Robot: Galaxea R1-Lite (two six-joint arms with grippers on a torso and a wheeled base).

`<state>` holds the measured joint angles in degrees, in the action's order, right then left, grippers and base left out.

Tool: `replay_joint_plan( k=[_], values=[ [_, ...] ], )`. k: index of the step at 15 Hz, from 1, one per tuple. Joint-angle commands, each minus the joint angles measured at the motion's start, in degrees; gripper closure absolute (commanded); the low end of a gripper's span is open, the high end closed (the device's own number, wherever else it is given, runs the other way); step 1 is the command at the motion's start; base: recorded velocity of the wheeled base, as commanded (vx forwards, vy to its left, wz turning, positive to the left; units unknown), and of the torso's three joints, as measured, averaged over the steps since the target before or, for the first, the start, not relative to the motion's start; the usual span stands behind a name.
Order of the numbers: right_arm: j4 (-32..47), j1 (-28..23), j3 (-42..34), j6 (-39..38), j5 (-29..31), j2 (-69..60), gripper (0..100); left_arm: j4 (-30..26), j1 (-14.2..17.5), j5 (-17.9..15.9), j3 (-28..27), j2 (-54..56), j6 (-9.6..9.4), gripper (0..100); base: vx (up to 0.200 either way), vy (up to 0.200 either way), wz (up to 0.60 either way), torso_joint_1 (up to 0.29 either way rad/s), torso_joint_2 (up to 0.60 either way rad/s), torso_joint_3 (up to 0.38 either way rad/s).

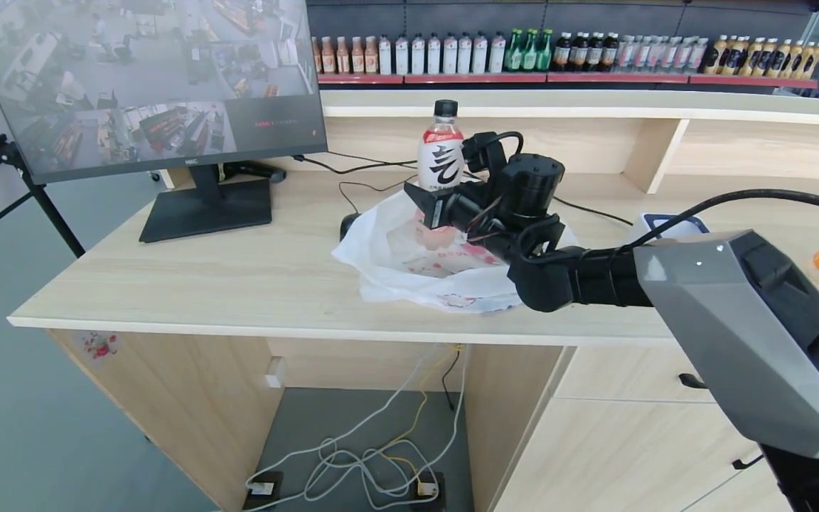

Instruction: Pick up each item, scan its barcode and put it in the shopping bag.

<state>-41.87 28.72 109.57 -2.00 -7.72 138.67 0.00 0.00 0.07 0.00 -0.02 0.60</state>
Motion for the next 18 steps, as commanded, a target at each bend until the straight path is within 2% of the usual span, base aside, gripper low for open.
replay_joint_plan(
  k=[1, 18],
  values=[
    [-0.1, -0.4, 0.7, 0.0, 0.0, 1.5, 100, 0.0, 0.0, 0.0, 0.0, 0.0, 0.02, 0, 0.0, 0.0, 0.0, 0.0, 0.0, 0.0],
    [-1.8, -0.7, -0.1, 0.2, 0.1, 3.7, 100, 0.0, 0.0, 0.0, 0.0, 0.0, -0.07, 0, 0.0, 0.0, 0.0, 0.0, 0.0, 0.0]
  ],
)
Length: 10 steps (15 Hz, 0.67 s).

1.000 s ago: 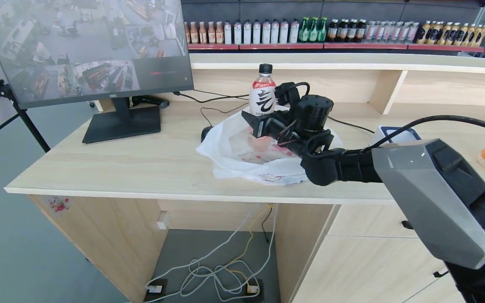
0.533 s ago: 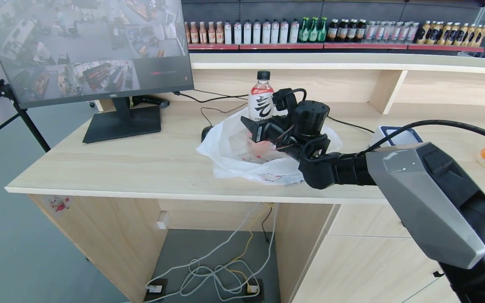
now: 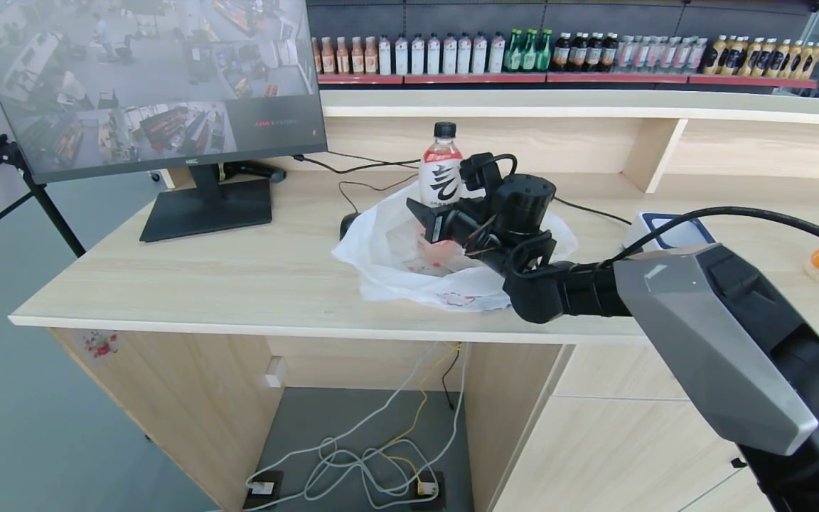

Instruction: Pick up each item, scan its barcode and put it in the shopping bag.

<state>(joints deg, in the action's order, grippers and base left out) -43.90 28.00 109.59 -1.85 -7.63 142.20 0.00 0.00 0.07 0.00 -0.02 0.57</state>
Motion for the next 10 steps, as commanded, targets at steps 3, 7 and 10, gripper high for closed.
replay_joint_plan(
  k=[3, 7, 10],
  values=[
    [-0.6, 0.0, -1.3, -0.2, -0.1, 0.1, 100, 0.0, 0.0, 0.0, 0.0, 0.0, -0.05, 0, 0.0, 0.0, 0.0, 0.0, 0.0, 0.0],
    [-1.0, 0.1, -2.5, -0.3, -0.1, 0.1, 100, 0.0, 0.0, 0.0, 0.0, 0.0, -0.05, 0, 0.0, 0.0, 0.0, 0.0, 0.0, 0.0],
    [-1.1, 0.2, -2.5, -0.4, -0.1, 0.0, 100, 0.0, 0.0, 0.0, 0.0, 0.0, -0.05, 0, 0.0, 0.0, 0.0, 0.0, 0.0, 0.0]
  ],
)
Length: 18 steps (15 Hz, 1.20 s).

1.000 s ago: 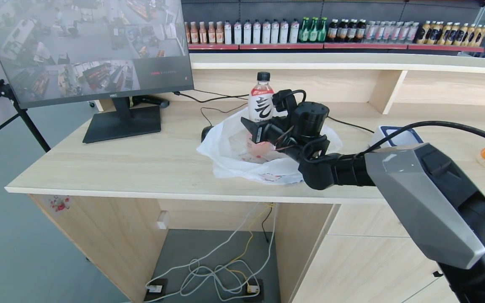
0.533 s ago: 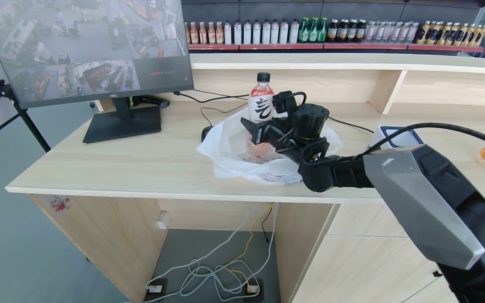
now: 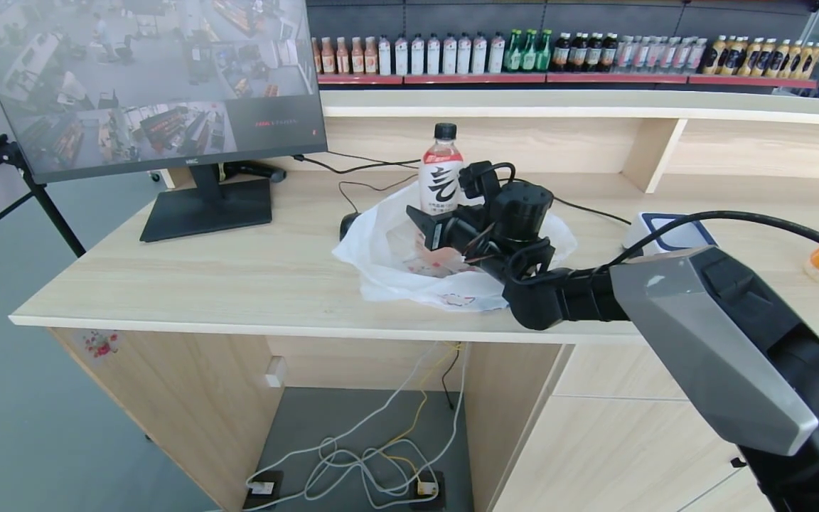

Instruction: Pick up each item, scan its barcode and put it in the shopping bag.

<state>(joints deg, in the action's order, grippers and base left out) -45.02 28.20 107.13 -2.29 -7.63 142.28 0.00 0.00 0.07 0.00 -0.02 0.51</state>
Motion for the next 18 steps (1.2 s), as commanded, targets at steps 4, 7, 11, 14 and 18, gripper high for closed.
replay_joint_plan(
  k=[4, 7, 11, 14, 18],
  values=[
    [-1.7, 0.1, -1.6, -0.5, 0.2, -0.2, 100, 0.0, 0.0, 0.0, 0.0, 0.0, 0.02, 0, 0.0, 0.0, 0.0, 0.0, 0.0, 0.0],
    [-2.1, 0.5, -2.2, -0.9, 1.9, -0.7, 0, 0.0, 0.0, 0.0, 0.0, 0.0, 0.02, 0, 0.0, 0.0, 0.0, 0.0, 0.0, 0.0],
    [-3.5, 1.1, -2.4, -1.8, 2.4, -1.2, 0, 0.0, 0.0, 0.0, 0.0, 0.0, 0.1, 0, 0.0, 0.0, 0.0, 0.0, 0.0, 0.0],
    [-4.4, 1.2, -2.5, -1.8, 2.4, -1.7, 0, 0.0, 0.0, 0.0, 0.0, 0.0, 0.19, 0, 0.0, 0.0, 0.0, 0.0, 0.0, 0.0],
    [-5.3, 3.0, -7.2, -2.5, 2.4, -6.0, 0, 0.0, 0.0, 0.0, 0.0, 0.0, 0.19, 0, 0.0, 0.0, 0.0, 0.0, 0.0, 0.0]
  ],
)
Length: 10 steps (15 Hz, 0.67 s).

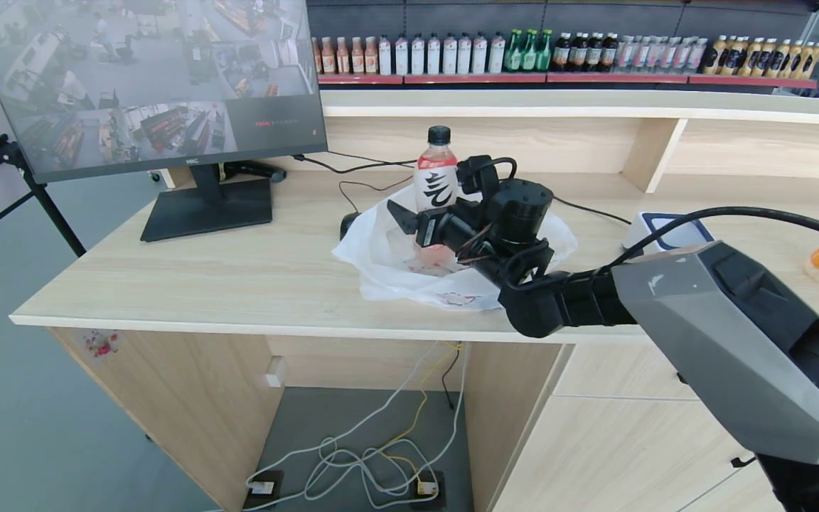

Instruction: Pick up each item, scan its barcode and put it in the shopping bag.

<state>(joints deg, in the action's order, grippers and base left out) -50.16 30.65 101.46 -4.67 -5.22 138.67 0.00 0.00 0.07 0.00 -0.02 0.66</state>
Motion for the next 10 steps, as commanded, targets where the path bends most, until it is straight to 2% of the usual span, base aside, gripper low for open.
replay_joint_plan(
  k=[1, 5, 7, 8, 9, 10],
  values=[
    [-0.4, 0.8, -2.8, -0.2, -0.1, -3.7, 0, 0.0, 0.0, 0.0, 0.0, 0.0, -0.04, 0, 0.0, 0.0, 0.0, 0.0, 0.0, 0.0],
    [-5.6, 0.7, -12.3, -0.2, -0.6, -8.1, 0, 0.0, 0.0, 0.0, 0.0, 0.0, -0.22, 0, 0.0, 0.0, 0.0, 0.0, 0.0, 0.0],
    [-10.6, 0.7, -21.9, -0.2, -0.9, -13.7, 0, 0.0, 0.0, 0.0, 0.0, 0.0, -0.22, 0, 0.0, 0.0, 0.0, 0.0, 0.0, 0.0],
    [-10.6, 0.7, -21.9, -0.2, -0.9, -13.7, 0, 0.0, 0.0, 0.0, 0.0, 0.0, -0.22, 0, 0.0, 0.0, 0.0, 0.0, 0.0, 0.0],
    [-15.1, 0.7, -31.5, 0.2, -2.5, -19.1, 0, 0.0, 0.0, 0.0, 0.0, 0.0, -0.22, 0, 0.0, 0.0, 0.0, 0.0, 0.0, 0.0],
    [-17.5, 0.8, -37.8, 1.2, -2.6, -23.0, 0, 0.0, 0.0, 0.0, 0.0, 0.0, -0.22, 0, 0.0, 0.0, 0.0, 0.0, 0.0, 0.0]
  ],
)
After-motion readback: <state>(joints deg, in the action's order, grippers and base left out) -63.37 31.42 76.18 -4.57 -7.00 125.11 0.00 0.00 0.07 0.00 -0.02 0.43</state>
